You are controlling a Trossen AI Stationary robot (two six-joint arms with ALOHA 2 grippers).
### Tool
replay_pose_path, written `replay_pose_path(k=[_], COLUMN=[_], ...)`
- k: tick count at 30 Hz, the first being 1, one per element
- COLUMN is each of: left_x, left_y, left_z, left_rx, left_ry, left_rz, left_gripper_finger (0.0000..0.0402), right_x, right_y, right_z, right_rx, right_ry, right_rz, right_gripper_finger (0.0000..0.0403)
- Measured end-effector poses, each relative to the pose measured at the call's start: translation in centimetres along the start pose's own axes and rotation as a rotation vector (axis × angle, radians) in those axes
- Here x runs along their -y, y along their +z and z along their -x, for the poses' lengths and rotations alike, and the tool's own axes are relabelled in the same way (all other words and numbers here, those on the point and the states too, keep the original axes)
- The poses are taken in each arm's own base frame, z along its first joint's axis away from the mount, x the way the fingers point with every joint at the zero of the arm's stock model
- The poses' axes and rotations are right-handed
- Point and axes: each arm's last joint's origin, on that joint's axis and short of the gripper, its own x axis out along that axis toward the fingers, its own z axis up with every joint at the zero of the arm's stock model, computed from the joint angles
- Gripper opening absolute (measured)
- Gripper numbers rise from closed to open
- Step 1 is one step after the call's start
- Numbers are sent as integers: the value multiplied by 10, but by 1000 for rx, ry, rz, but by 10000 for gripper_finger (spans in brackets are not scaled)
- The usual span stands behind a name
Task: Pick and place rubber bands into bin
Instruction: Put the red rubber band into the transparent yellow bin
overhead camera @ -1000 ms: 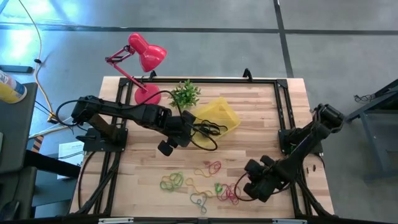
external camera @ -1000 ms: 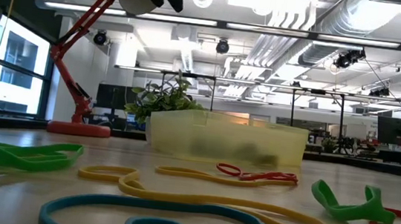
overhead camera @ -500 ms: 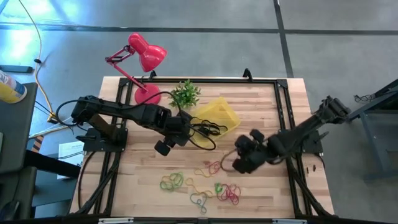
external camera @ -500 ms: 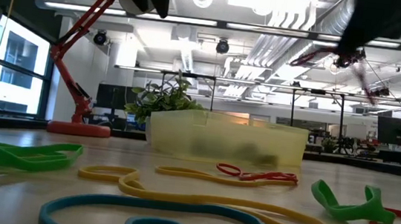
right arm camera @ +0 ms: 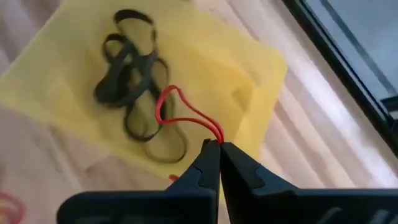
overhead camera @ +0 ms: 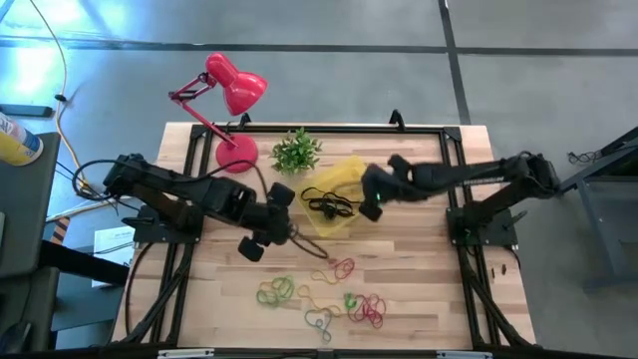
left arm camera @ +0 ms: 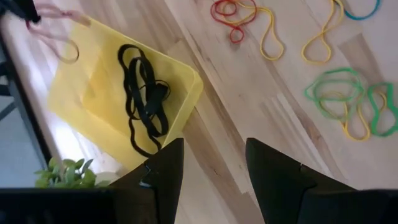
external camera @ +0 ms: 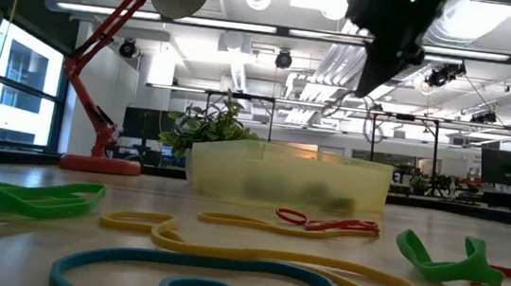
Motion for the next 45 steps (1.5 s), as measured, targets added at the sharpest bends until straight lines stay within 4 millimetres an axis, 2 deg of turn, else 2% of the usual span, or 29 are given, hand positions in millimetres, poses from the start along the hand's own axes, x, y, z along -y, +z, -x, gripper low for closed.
replay_pose_path(k=[6,11,17,30,38,45], left_x=[21,34,41,39,39,39], left_y=[-1,-3,-4,-4,-4,-4], left_z=[16,21,24,24,24,23], left_rx=[-10,-52,-60,-54,-54,-56], left_ry=[85,141,205,244,251,252], left_rz=[40,75,136,197,203,202], left_gripper_finger=[161,161,161,161,161,161], right_x=[40,60,62,65,77,81], right_y=[25,28,20,17,20,19], right_z=[-19,-38,-70,-123,-133,-134], right_rx=[54,76,37,-56,-39,-46], right_ry=[57,113,161,187,176,200], right_rz=[-23,-48,-20,-32,-78,-92], right_gripper_finger=[0,0,0,0,5,53])
